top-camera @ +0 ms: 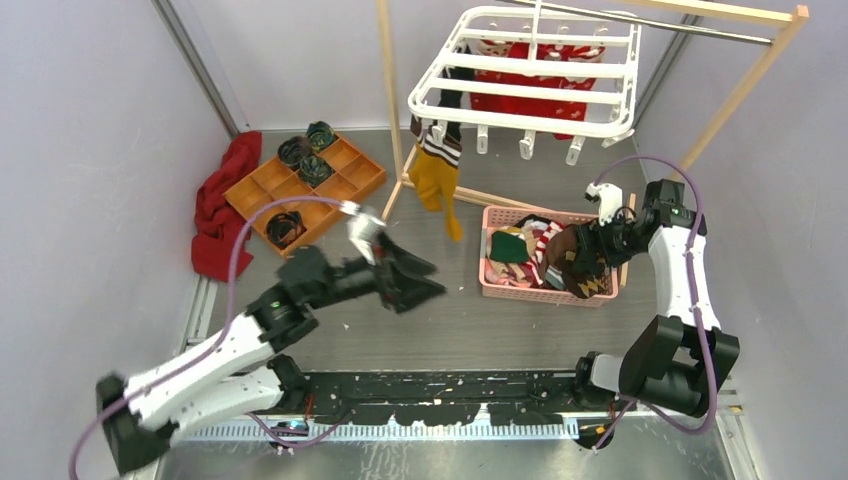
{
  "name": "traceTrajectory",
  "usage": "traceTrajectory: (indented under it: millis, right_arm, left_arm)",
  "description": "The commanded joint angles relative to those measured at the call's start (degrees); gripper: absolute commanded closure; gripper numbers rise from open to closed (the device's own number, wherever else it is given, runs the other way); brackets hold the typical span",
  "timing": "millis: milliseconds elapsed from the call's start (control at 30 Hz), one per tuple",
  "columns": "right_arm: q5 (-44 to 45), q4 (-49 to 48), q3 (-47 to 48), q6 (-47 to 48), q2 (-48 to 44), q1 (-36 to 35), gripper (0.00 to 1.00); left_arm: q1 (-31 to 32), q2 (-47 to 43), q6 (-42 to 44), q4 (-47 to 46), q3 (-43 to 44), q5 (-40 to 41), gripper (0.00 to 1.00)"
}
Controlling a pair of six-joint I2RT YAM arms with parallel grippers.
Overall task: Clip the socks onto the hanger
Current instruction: Rotate the hanger at the clothesline, then pick up the sock from the bin.
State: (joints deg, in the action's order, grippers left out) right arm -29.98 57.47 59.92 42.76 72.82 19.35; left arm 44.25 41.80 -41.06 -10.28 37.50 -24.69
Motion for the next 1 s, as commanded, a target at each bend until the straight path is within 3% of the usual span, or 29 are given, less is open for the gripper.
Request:
traceTrajectory:
  millis: [0,200,367,633,967]
  right_arm:
    - [-5.28,-1.17,3.44,-2.75,-2.86,0.16,0.19]
    - [-5.11,-5.11,1.31,-9.95,-6.08,0.11,0.19]
    - [-0.86,-9.09,-0.87,-14.97,-10.05,0.16,0.19]
    - [1.08,-7.61,-1.85,-11.16,-12.07,0.52,0.18]
    - [-4.31,8.08,7.90,13.43,-0.65,3.02,0.17]
  left_arm:
    - [17.84,14.51,26.83,-5.60,10.24,12.42,0.36]
    - [18.78,35.86,34.10,-12.86,21.24,35.78,0.26]
    - [12.29,46.38,28.32,-17.49,25.51,42.76,0.26]
    - [8.49,48.64,25.63,-22.56,26.25,42.30,0.28]
    - [7.88,48.34,24.52,-22.47,26.58,40.79,0.28]
